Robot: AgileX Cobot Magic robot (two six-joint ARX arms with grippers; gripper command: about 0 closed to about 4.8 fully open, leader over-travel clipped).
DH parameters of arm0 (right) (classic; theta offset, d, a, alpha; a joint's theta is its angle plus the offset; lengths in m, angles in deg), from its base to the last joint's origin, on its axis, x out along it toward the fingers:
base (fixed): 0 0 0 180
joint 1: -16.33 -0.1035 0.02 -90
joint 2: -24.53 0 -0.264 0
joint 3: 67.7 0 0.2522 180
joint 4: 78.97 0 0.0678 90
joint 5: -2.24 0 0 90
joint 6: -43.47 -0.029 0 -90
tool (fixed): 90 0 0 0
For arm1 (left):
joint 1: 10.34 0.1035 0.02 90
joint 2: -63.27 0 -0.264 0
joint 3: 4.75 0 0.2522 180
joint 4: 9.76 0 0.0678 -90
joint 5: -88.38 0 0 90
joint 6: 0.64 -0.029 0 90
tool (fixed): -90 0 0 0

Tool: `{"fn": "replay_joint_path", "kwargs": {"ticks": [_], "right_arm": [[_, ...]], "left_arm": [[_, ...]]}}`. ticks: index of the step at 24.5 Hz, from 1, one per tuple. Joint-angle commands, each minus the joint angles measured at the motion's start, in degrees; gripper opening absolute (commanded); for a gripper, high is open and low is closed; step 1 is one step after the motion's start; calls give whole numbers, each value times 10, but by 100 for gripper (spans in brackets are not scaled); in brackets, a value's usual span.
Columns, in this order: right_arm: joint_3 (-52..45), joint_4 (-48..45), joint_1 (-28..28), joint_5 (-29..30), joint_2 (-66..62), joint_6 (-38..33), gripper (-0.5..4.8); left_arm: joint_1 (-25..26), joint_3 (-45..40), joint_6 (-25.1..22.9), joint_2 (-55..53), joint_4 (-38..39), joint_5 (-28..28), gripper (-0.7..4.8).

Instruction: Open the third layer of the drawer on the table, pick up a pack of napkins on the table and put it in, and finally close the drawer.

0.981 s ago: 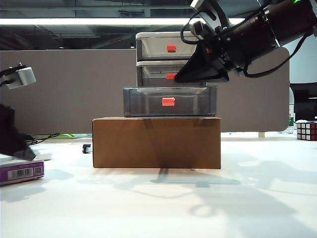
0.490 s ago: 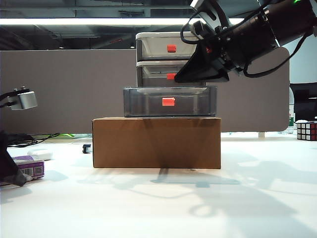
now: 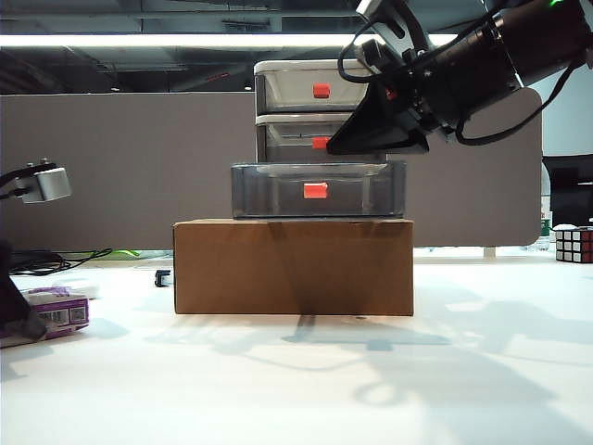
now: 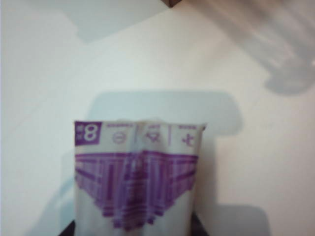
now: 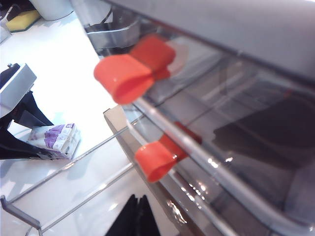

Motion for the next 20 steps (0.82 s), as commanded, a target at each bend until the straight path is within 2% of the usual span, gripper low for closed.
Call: {"fn": "replay_joint_path", "kwargs": {"ticks": [1,4,10,14,18,20], "right_arm": [[3,-5,0,1,2,2,-6],[3,-3,0,1,2,2,-6],[3,-4,0,2,2,2,-6],[4,-10,0,3,11,1,-6],[4,-2,1,3,70,2,-6],[3,3,1,2,94,11,-6]], "left_arm": [[0,7,25,3,-8,31,172],[0,27,52,22,-2,59,173],[-48,83,50,116,19,84,174],[-130,140,66,137,19,100,175],[-257,186,64,112,-3,54,175],[-288,201,64,89,-16,44,175]]}}
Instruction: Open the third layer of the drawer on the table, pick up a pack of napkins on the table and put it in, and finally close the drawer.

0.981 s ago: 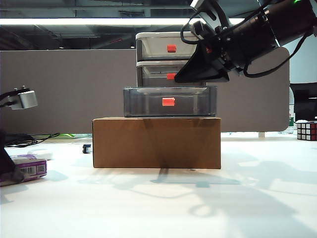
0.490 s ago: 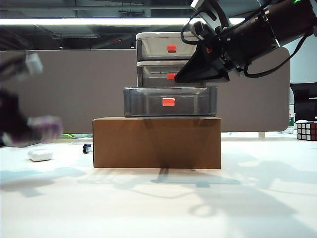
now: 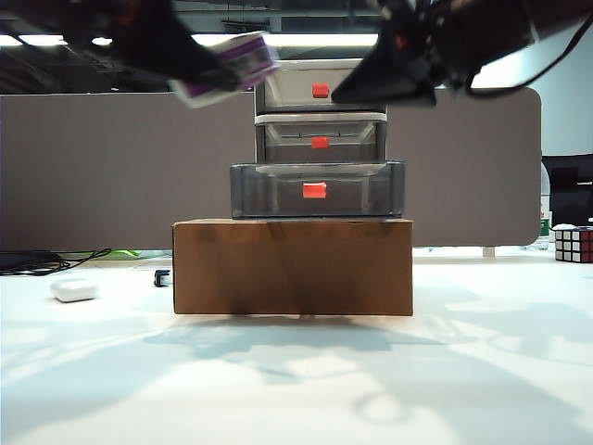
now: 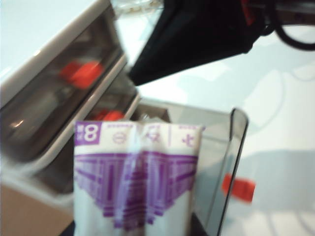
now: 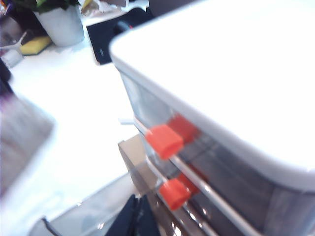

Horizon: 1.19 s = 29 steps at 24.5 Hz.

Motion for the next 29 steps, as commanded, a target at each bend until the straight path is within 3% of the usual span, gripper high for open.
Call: {"fn": "replay_joint_path", "kwargs": {"ticks": [1,8,13,15,16,17,21,23,25,29], "right_arm": [[4,3,1,1,43,13,-6],[4,38,1,-6,106,27,-6],[4,42,1,-5,113,27,-6],[4,42,1,-5,113,27,-6],[4,41,1,-6,113,27,-6],[4,41,1,-6,113,28,-6],[4,41,3,-6,113,28,-6],[4,40,5,-6,113,30,-6],[4,29,5,-6,113,30,-6],[12,0,5,-9,106,30,-6]], "left_arm": [[-46,33,2,-50,-29,-18,175],[-97,87,3,-171,-49,-47,175],[-97,94,43,-202,-46,-47,191],[-97,94,51,-202,-44,-46,247],[-97,94,51,-201,-46,-46,300],[-97,94,51,-201,-48,-46,313],[-97,107,52,-200,-43,-46,314],[-97,128,52,-189,1,-46,313],[-97,159,51,-158,108,-46,286],[-99,166,51,-100,230,-24,85]]}}
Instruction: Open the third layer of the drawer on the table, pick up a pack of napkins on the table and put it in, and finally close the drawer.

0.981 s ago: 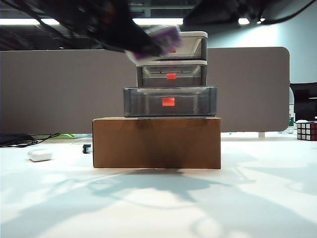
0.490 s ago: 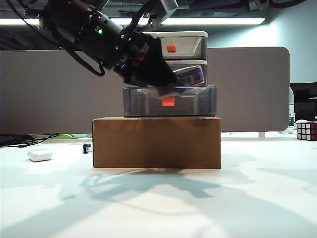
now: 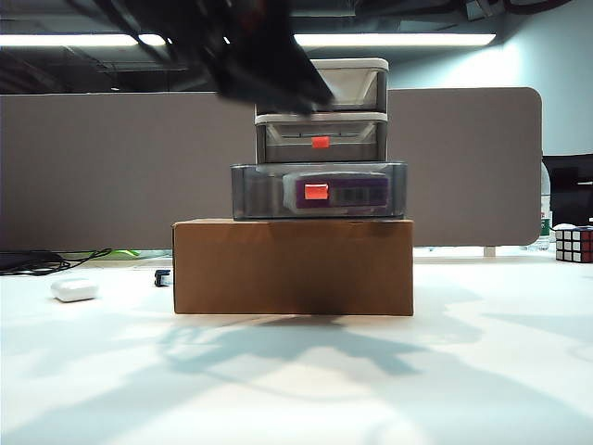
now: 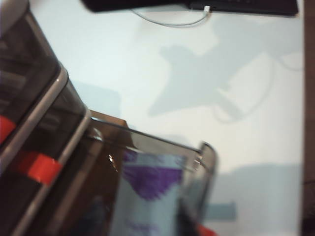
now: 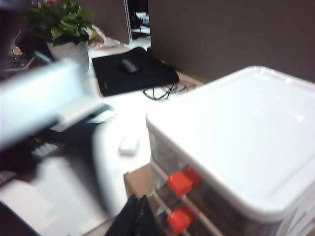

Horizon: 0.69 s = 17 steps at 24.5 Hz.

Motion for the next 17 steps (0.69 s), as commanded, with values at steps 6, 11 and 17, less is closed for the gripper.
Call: {"fn": "replay_joint_path", "kwargs": {"ticks": [6,11,17], "right_arm": [[105,-28,1,-11,-90,9,-6],[220,6,2,-12,-193,20,-6],[336,87,5,-50,-283,46,-6]], "left_arm": [[-18,-9,-56,63,262,68,-6],[-23,-77,-50,62,170,32,-6],[-21,-123,-21,61,57,-25,-6]]}}
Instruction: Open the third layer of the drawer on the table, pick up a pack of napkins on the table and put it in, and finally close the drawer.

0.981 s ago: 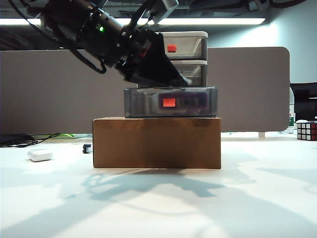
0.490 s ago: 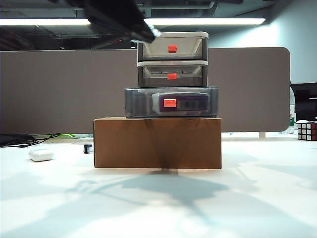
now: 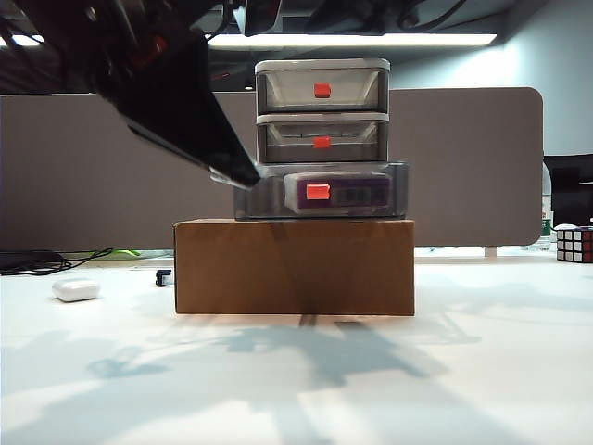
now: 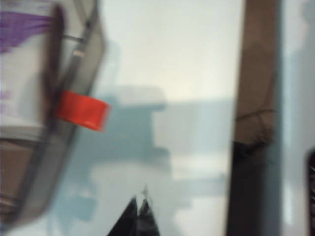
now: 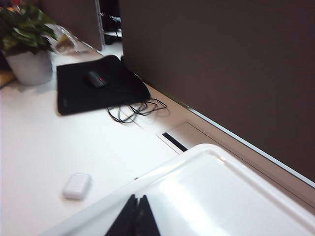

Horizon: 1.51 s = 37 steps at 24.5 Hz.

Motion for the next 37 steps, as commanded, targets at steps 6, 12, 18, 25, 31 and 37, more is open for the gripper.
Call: {"fn": "replay_joint_path", "kwargs": {"ticks": [6,12,18,25,31,37], "right_arm": [[56,77,1,-47,-47,26,-6],[56,98,1,-47,-50,38,-6],[56,112,1,-49,-52,41,-6],[56,116,1,-49,-52,42,-6],[56,128,1,-49,-52,56,-6],[56,129,1,-49,-52,69,-6]], "left_arm": [[2,-13,29,-14,-117,-39,-6],[2,-13,38,-44,-150,-46,-6],[2,-13,40,-65,-200,-80,-6],[2,-13,43,-71,-243,-125,-6],[1,-13,55,-104,-306,-160,-6],[1,-13,66,-128,-383,-183,-6]]}}
